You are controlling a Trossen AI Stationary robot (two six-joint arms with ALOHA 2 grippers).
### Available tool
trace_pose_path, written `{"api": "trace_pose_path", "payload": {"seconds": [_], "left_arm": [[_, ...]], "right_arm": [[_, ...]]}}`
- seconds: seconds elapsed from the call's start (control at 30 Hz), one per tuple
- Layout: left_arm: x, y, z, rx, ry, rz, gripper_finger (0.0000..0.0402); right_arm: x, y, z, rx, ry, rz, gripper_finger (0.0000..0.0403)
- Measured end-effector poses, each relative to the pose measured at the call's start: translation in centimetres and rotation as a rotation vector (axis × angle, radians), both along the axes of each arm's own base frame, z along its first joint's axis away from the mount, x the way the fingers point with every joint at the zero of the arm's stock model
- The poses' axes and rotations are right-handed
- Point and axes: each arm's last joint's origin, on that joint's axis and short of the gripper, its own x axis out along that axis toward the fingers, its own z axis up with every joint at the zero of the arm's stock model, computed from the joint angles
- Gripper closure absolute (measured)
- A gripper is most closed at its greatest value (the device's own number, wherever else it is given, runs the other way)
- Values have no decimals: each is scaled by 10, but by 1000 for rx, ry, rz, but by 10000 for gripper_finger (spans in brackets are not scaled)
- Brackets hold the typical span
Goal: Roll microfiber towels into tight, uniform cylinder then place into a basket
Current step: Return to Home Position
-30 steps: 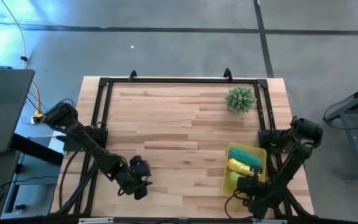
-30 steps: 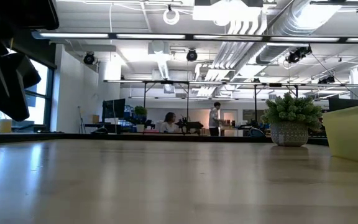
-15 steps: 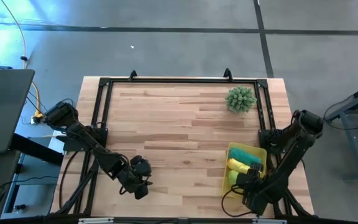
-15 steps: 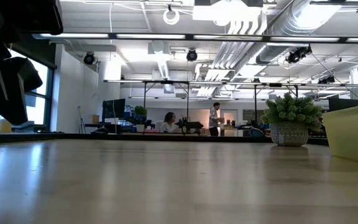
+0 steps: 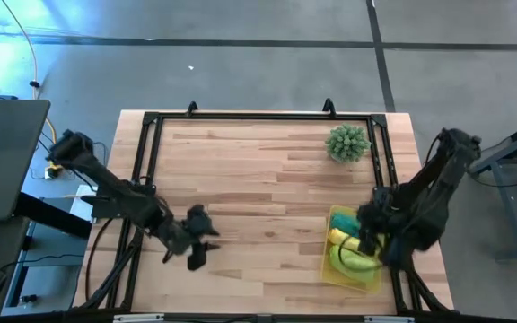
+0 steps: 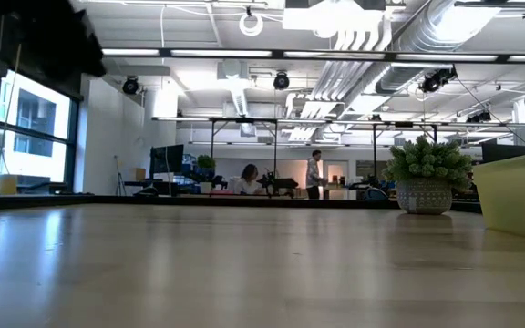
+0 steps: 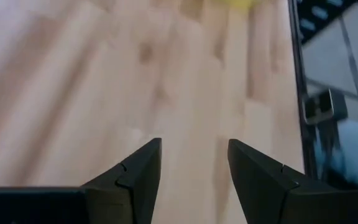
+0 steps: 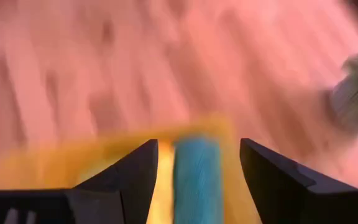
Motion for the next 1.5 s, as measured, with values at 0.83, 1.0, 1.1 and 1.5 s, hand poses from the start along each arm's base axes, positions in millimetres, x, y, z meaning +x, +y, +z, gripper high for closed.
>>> {"api": "trace_pose_path", "payload": {"seconds": [0.83, 1.0, 1.1, 1.5], "left_arm": [[-90, 93, 76, 242, -172, 332, 227], [-89, 97, 76, 239, -169, 362, 227], [-88, 97, 75, 222, -166, 383, 227], [-82, 95, 71, 198, -145, 402, 227]], "right_arm": [[-18, -119, -84, 186, -622, 51, 185], [-26, -130, -86, 143, -720, 58, 185], [-30, -134, -85, 133, -779, 74, 185], [-31, -139, -112, 121, -879, 78, 185]]}}
